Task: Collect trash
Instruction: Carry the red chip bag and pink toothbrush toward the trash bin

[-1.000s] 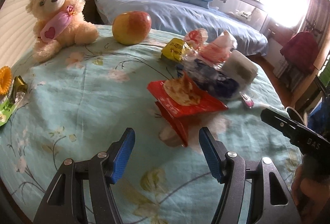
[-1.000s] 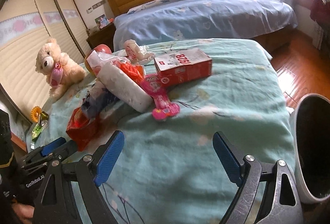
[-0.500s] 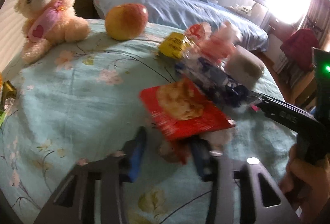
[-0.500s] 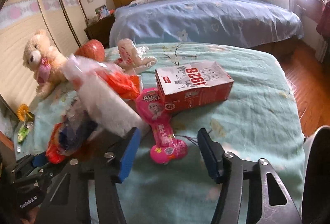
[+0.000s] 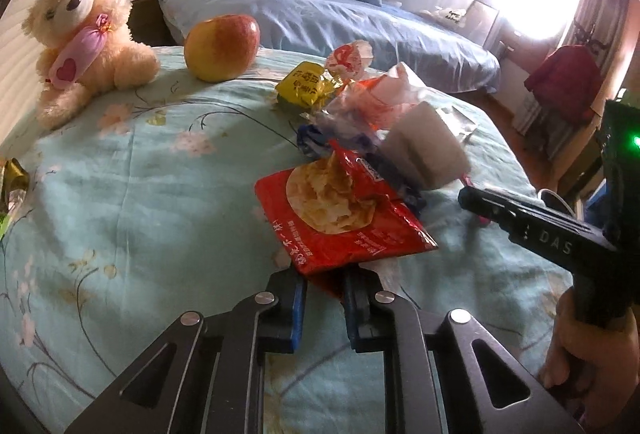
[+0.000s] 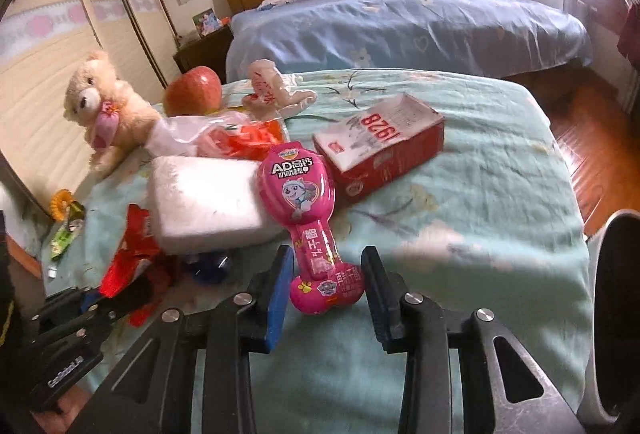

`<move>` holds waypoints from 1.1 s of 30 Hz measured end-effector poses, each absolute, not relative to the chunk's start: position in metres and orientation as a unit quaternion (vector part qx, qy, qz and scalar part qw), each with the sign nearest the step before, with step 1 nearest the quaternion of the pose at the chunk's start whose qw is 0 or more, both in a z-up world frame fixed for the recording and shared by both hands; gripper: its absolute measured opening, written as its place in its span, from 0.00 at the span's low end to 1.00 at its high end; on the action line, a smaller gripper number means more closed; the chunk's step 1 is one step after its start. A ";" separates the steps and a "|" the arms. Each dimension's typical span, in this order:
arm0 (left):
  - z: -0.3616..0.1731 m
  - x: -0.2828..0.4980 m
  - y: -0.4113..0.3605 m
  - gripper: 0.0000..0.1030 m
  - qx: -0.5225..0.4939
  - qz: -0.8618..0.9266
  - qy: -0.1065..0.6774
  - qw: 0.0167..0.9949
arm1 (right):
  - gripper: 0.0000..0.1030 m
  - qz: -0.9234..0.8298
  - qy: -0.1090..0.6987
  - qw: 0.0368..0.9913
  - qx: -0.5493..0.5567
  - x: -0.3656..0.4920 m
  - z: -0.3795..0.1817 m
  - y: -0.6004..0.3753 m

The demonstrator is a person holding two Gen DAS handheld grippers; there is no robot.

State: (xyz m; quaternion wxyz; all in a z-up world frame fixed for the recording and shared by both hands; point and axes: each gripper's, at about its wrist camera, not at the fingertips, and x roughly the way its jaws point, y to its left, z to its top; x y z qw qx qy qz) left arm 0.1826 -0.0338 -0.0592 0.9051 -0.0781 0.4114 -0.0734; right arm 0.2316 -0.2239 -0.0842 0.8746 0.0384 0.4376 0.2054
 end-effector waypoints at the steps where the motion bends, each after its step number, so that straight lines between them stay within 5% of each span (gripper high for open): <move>1: -0.058 0.180 -0.033 0.14 -0.079 -0.075 0.411 0.905 | 0.34 0.208 0.437 0.874 0.041 0.228 -0.083 -0.225; 33: -0.049 0.152 -0.087 0.14 -0.050 -0.155 0.413 0.896 | 0.34 0.160 0.424 0.889 0.071 0.178 -0.075 -0.288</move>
